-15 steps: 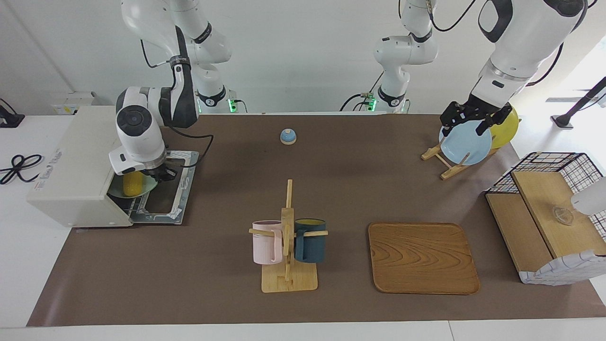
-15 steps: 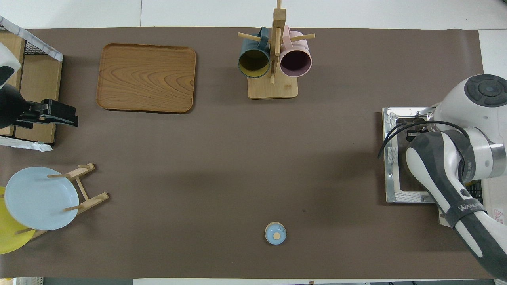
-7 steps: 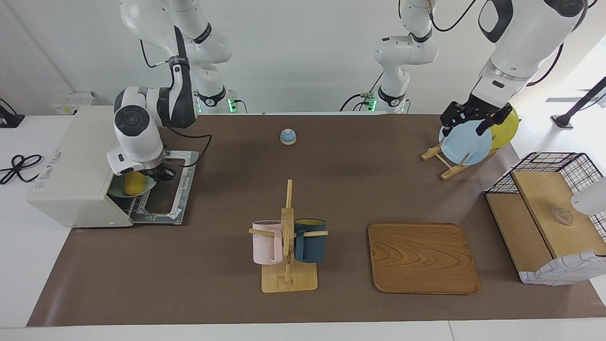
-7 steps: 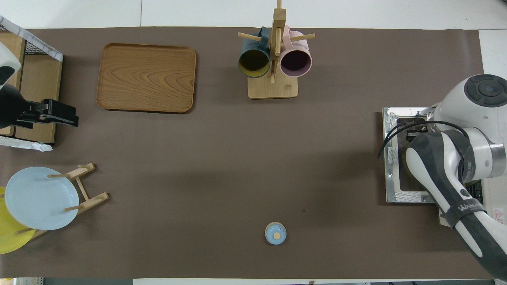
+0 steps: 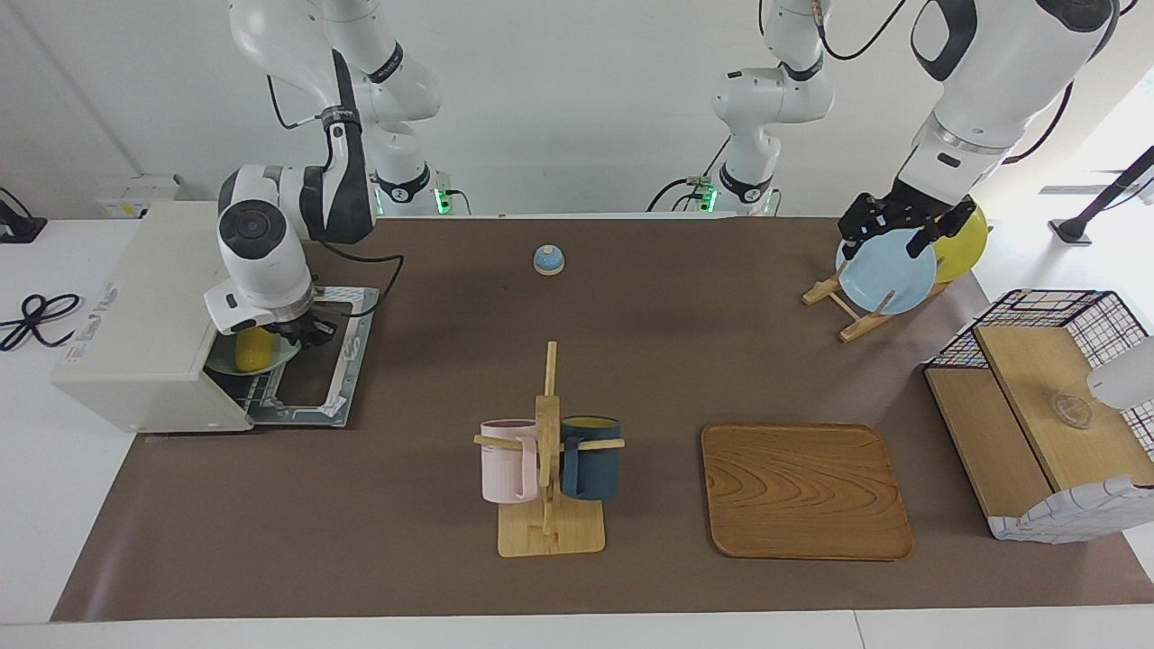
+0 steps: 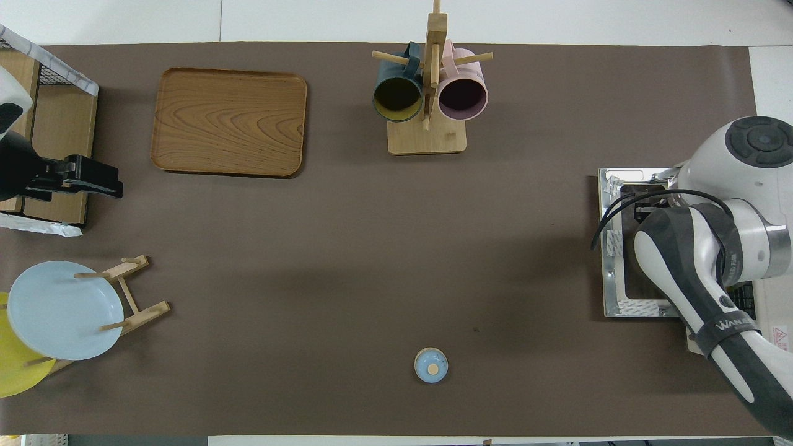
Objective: Put corn in oven
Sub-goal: 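Lower the corn into the oven and open the right gripper, then withdraw the right gripper out of the oven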
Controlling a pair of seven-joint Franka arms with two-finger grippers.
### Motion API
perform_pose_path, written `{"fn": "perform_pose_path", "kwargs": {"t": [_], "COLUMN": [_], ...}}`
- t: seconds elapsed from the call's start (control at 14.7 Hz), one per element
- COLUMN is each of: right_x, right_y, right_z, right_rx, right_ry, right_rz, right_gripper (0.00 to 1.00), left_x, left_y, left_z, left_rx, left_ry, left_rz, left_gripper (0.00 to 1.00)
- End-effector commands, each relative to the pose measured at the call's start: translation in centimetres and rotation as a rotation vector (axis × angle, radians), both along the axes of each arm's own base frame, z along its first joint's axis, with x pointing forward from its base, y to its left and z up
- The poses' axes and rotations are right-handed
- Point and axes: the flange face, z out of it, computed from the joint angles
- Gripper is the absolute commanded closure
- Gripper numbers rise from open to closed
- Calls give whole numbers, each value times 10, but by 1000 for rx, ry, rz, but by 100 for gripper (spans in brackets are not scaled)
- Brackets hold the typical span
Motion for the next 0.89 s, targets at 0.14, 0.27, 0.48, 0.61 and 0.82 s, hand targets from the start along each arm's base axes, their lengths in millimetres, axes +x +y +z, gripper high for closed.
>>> {"fn": "perform_pose_path", "kwargs": {"t": [0.14, 0.27, 0.48, 0.61, 0.82], "right_x": [4, 7, 6, -4, -13], "right_y": [22, 44, 52, 69, 93], "right_z": [24, 30, 25, 6, -32], "right_rx": [-12, 2, 69, 103, 118], "right_ry": [13, 22, 8, -7, -57], "right_rz": [61, 63, 24, 37, 25], "right_gripper": [75, 82, 100, 100, 100], "left_x": [-5, -5, -5, -5, -5], "left_y": [3, 3, 3, 3, 3], "left_z": [2, 2, 2, 2, 2], "left_rx": [24, 24, 24, 24, 24], "left_ry": [0, 0, 0, 0, 0], "left_rz": [-5, -5, -5, -5, -5], "left_gripper": [0, 0, 0, 0, 0]}}
